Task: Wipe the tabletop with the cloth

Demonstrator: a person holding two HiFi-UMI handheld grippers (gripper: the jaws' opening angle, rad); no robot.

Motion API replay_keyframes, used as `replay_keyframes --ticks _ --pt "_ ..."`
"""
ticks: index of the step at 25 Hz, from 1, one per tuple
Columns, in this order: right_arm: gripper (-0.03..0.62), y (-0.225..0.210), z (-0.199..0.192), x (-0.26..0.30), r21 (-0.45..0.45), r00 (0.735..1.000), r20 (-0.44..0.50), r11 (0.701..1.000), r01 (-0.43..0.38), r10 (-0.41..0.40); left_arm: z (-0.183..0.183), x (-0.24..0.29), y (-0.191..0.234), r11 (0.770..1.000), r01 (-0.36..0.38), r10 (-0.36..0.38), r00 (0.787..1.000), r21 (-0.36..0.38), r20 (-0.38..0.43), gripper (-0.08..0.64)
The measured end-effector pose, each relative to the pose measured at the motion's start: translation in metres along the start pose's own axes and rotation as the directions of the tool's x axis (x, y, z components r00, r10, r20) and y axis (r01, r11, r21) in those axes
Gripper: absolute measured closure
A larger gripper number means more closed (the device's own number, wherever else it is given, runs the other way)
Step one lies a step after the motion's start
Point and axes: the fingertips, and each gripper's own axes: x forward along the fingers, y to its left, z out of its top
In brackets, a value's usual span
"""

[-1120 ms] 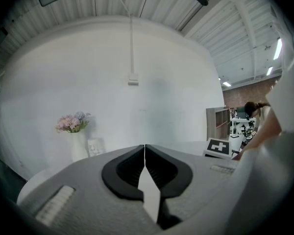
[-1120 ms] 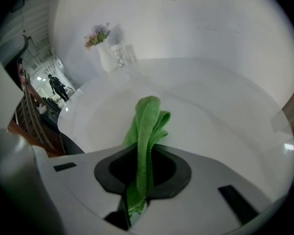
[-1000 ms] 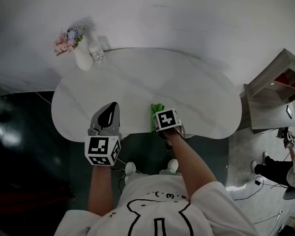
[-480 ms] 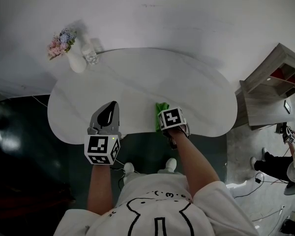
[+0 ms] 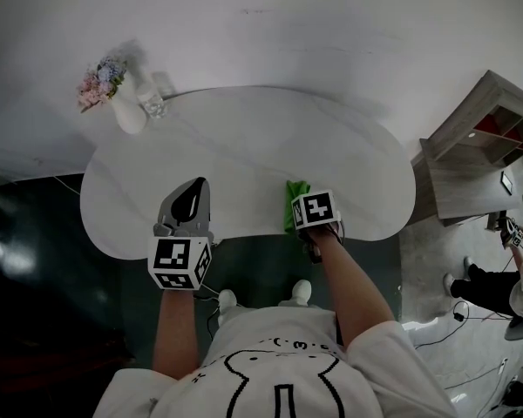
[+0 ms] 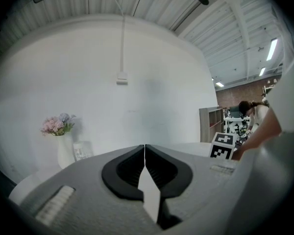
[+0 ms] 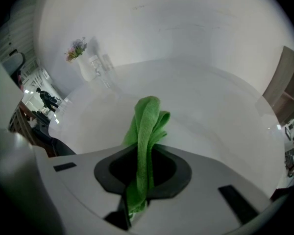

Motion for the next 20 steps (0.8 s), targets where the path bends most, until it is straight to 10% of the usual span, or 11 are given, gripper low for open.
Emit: replay_keyframes --ticks 20 --pt "0.543 -0.073 -0.018 -0.025 0.095 0.998 0.021 0.993 0.065 -0.067 0.005 0.015 -0.033 0.996 0.07 -0.069 0.997 0.06 -0.019 0.541"
